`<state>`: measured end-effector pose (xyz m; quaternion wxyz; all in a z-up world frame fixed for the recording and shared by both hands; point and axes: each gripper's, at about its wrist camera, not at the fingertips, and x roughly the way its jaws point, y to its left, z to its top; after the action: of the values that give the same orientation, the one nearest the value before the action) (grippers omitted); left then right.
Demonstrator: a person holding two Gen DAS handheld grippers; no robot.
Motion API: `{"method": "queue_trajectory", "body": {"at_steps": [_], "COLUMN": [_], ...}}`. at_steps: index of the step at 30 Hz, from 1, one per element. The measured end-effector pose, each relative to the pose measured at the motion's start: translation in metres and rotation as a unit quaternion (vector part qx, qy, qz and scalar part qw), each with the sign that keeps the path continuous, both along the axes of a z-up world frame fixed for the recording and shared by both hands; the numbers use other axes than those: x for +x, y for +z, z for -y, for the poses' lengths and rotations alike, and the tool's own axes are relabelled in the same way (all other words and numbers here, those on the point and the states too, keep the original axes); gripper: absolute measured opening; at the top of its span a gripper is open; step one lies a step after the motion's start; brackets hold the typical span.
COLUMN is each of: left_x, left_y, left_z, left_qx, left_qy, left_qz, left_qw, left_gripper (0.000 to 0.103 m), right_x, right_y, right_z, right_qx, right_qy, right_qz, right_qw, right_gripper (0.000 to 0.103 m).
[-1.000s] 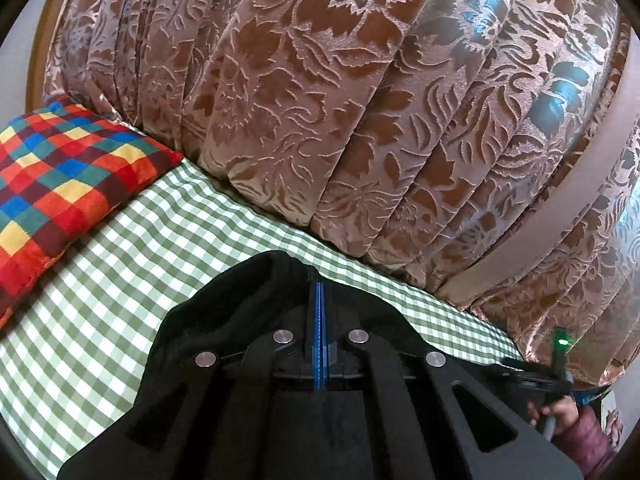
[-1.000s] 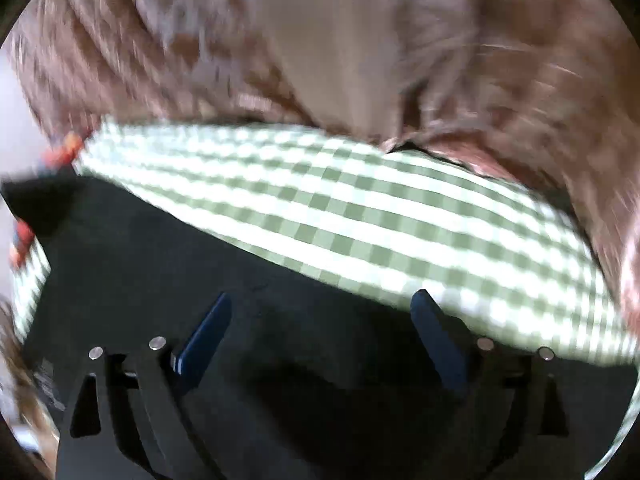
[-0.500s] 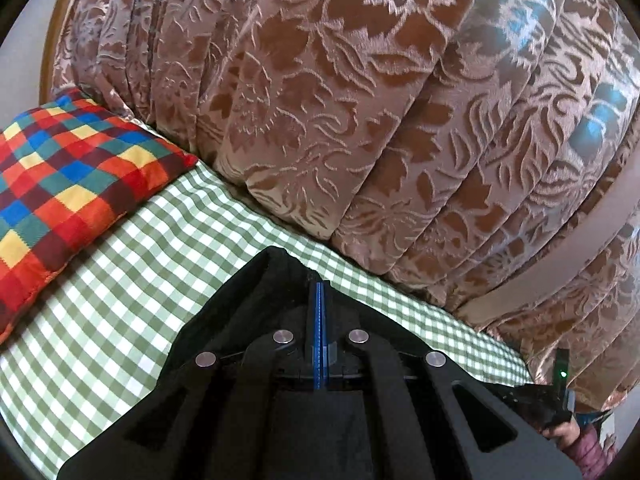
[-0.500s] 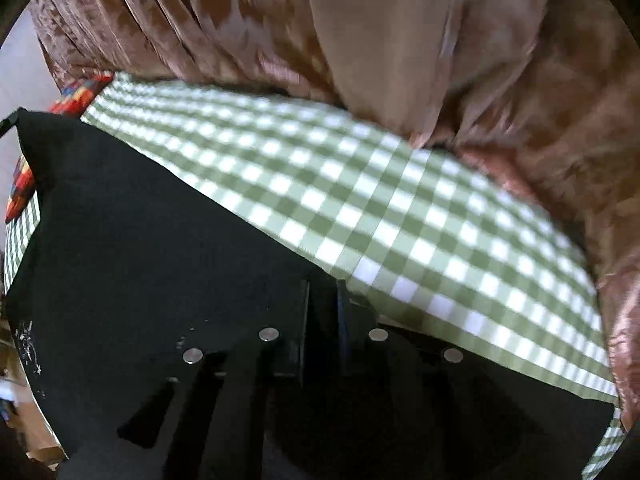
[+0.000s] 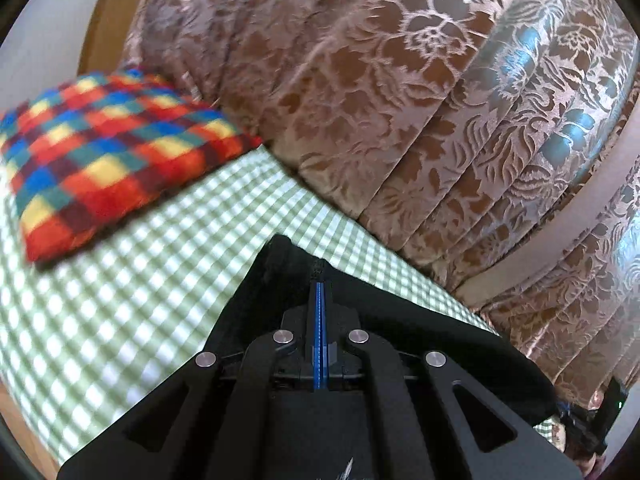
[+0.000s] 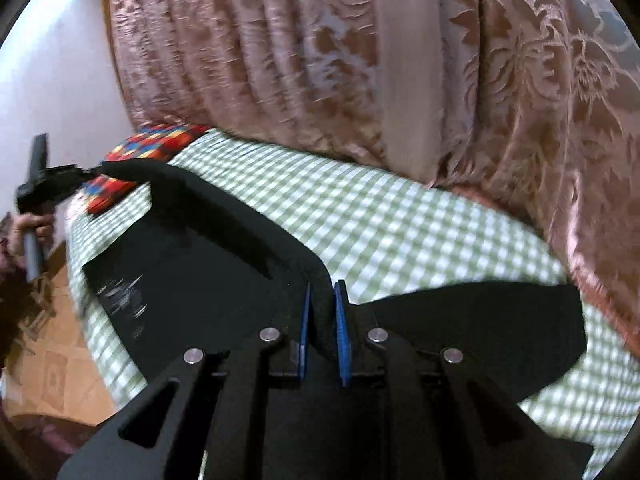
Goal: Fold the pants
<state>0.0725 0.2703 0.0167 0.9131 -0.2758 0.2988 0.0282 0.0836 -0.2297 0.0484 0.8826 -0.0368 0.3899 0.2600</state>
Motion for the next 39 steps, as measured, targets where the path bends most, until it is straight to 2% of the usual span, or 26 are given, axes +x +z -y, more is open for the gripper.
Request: {"method": "queue_trajectory", "body": {"at_steps": [2, 6, 11, 14, 20, 21, 22, 23, 24, 27, 30, 35, 39], "left_x": [-0.023, -0.057, -0.098, -0.112, -0.117, -0.116, -0.115, -0.112, -0.11, -0.097, -0.085, -0.097, -0.109], "left_y": [-0.021, -0.06, -0.104, -0.115, -0.119, -0.117, -0.118, -0.12, -0.121, -0.122, -0.123, -0.096, -0.108], "left_z": [-0.004, -0.011, -0.021, -0.025, -0.024, -0.024, -0.025, -0.026, -0.028, -0.029, -0.028, -0.018, -0.024], "left_qx": [-0.012, -0.042, -0.106, -0.15, -0.223, -0.228, -0.234, -0.244, -0.253, -0.241, -0.209, -0.15, -0.137], "left_qy": [0.009, 0.024, 0.036, 0.031, 0.026, 0.029, 0.032, 0.038, 0.044, 0.061, 0.068, 0.043, 0.043], "left_qz": [-0.018, -0.053, -0.087, -0.078, -0.051, -0.048, -0.049, -0.054, -0.055, -0.065, -0.096, -0.081, -0.098], "left_qw": [0.9997, 0.9974, 0.99, 0.9852, 0.9732, 0.972, 0.9706, 0.9674, 0.965, 0.9665, 0.9708, 0.9844, 0.9847], "left_gripper": [0.0, 0.0, 0.0, 0.0, 0.0, 0.007, 0.03, 0.043, 0.05, 0.05, 0.005, 0.004, 0.004], "right_x": [-0.024, -0.054, -0.076, -0.08, -0.078, -0.079, -0.079, -0.079, -0.079, -0.078, -0.079, -0.094, -0.101], "right_y": [-0.01, -0.04, -0.081, -0.089, -0.091, -0.091, -0.091, -0.091, -0.091, -0.087, -0.081, -0.061, -0.066], "right_z": [-0.008, -0.019, -0.026, -0.028, -0.028, -0.028, -0.028, -0.028, -0.028, -0.026, -0.026, -0.018, -0.013], "right_qx": [-0.008, -0.005, -0.039, -0.051, -0.051, -0.05, -0.049, -0.048, -0.047, -0.045, -0.047, -0.056, -0.063], "right_qy": [0.004, 0.007, 0.004, 0.002, -0.008, -0.008, -0.009, -0.009, -0.009, -0.014, -0.018, -0.011, -0.008], "right_qz": [-0.006, -0.051, -0.085, -0.082, -0.075, -0.074, -0.074, -0.074, -0.074, -0.069, -0.057, -0.028, -0.034], "right_qw": [1.0, 0.999, 0.996, 0.995, 0.996, 0.996, 0.996, 0.996, 0.996, 0.996, 0.997, 0.998, 0.997], "right_gripper": [0.011, 0.011, 0.011, 0.011, 0.011, 0.011, 0.011, 0.011, 0.011, 0.011, 0.011, 0.01, 0.01]}}
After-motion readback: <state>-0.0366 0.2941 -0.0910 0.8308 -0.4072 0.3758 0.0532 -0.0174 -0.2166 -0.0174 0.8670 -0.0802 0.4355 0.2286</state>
